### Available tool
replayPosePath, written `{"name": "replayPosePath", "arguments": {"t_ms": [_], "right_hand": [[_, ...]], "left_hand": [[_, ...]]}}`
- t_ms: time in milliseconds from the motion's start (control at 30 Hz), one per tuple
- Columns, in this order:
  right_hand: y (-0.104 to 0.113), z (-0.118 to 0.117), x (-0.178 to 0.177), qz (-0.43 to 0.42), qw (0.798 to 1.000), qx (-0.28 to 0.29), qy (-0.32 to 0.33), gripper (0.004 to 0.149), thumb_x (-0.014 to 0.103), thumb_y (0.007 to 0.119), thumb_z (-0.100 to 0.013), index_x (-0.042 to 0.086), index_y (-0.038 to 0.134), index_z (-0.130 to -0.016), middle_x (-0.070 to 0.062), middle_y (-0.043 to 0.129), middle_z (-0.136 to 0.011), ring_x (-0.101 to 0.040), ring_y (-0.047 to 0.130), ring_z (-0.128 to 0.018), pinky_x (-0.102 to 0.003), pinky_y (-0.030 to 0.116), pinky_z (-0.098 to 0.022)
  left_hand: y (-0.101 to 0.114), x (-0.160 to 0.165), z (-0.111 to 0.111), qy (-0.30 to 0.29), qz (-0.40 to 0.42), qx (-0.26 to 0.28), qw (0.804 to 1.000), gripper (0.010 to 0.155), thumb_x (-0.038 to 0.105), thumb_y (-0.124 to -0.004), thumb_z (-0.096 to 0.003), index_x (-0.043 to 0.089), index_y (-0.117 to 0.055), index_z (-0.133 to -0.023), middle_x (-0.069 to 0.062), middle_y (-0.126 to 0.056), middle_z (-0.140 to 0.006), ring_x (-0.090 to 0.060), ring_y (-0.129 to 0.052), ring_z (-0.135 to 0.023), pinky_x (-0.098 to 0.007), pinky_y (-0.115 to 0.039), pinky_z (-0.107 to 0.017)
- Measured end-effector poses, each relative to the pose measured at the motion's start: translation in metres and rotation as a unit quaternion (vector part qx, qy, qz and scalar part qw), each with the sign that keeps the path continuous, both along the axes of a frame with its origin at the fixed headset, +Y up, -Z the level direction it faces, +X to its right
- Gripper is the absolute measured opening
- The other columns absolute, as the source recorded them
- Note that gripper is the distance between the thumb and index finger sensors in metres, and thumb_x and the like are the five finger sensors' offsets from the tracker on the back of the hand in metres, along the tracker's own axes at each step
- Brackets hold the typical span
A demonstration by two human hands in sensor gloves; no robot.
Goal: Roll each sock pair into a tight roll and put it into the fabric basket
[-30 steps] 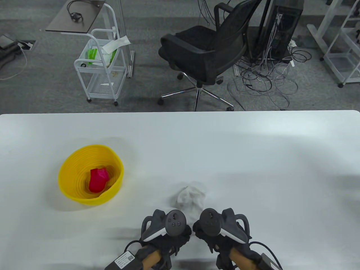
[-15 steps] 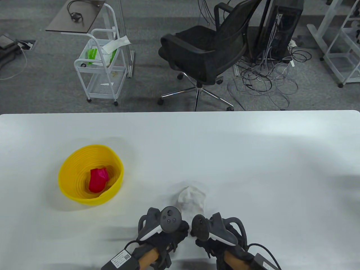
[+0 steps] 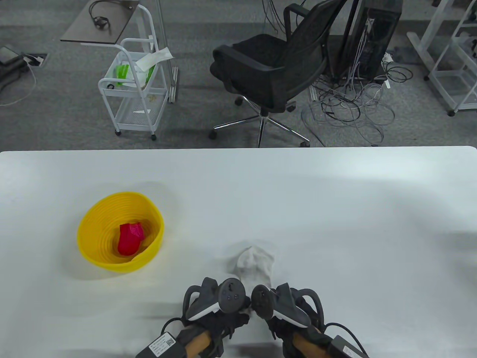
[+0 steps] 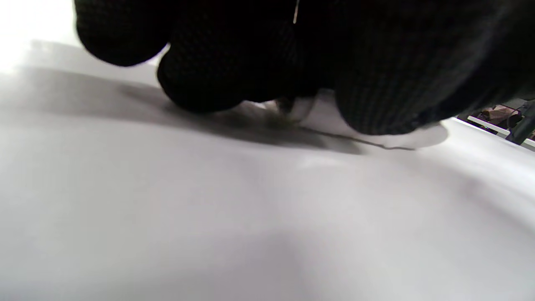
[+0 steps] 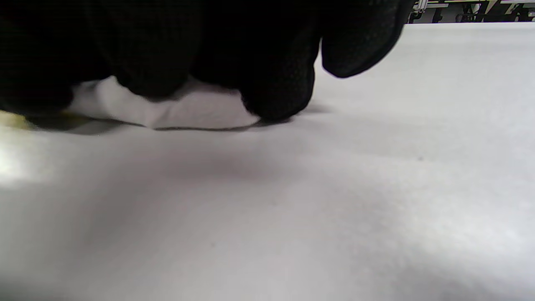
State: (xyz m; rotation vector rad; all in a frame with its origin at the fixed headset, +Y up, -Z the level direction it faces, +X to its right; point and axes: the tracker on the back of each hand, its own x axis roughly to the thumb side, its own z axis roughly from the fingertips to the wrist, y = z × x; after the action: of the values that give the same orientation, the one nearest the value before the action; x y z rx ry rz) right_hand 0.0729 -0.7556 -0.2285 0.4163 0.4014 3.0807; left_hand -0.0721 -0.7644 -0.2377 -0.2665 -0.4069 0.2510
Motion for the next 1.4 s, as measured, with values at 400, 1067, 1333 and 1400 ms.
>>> {"name": "replayPosePath", "arguments": {"t_ms": [400,1067,1333,1400], "right_hand": [[0.024,0.006,0.003,-0.053,0.997,0.046,0.011,0.038,0.043,0.086,-0.038,0.036,0.09,-0.076,0.009,0.098,-0.077,-0.014,0.1,-0.069,-0.049,0.076,-0.06],[0.0,0.008,-0.005,0.006,1.0,0.011,0.004,0.053,0.049,0.094,-0.032,0.038,0.082,-0.083,0.013,0.088,-0.089,-0.016,0.093,-0.079,-0.051,0.072,-0.064],[-0.001,0.003,-0.005,-0.006,1.0,0.02,-0.003,0.043,0.043,0.087,-0.038,0.038,0.085,-0.08,0.013,0.092,-0.083,-0.013,0.096,-0.073,-0.049,0.073,-0.064],[0.0,0.001,-0.004,-0.013,1.0,0.018,-0.009,0.041,0.041,0.085,-0.039,0.038,0.085,-0.08,0.012,0.093,-0.082,-0.013,0.096,-0.072,-0.05,0.073,-0.064]], "left_hand": [[-0.003,-0.003,-0.003,0.028,0.032,-0.027,0.999,0.039,0.04,-0.084,-0.0377,0.027,-0.095,-0.073,-0.003,-0.096,-0.065,-0.021,-0.097,-0.043,-0.045,-0.078,-0.042],[0.005,-0.012,-0.003,0.044,0.041,-0.004,0.998,0.048,0.045,-0.086,-0.0355,0.027,-0.095,-0.078,-0.004,-0.096,-0.072,-0.023,-0.1,-0.047,-0.046,-0.079,-0.043],[0.005,-0.013,-0.003,0.035,0.026,-0.033,0.998,0.05,0.047,-0.091,-0.0322,0.028,-0.096,-0.078,-0.004,-0.094,-0.075,-0.023,-0.099,-0.051,-0.046,-0.078,-0.046],[0.002,-0.011,-0.003,0.033,0.017,-0.033,0.999,0.052,0.047,-0.093,-0.0312,0.028,-0.095,-0.079,-0.003,-0.094,-0.075,-0.022,-0.099,-0.051,-0.046,-0.078,-0.046]]}}
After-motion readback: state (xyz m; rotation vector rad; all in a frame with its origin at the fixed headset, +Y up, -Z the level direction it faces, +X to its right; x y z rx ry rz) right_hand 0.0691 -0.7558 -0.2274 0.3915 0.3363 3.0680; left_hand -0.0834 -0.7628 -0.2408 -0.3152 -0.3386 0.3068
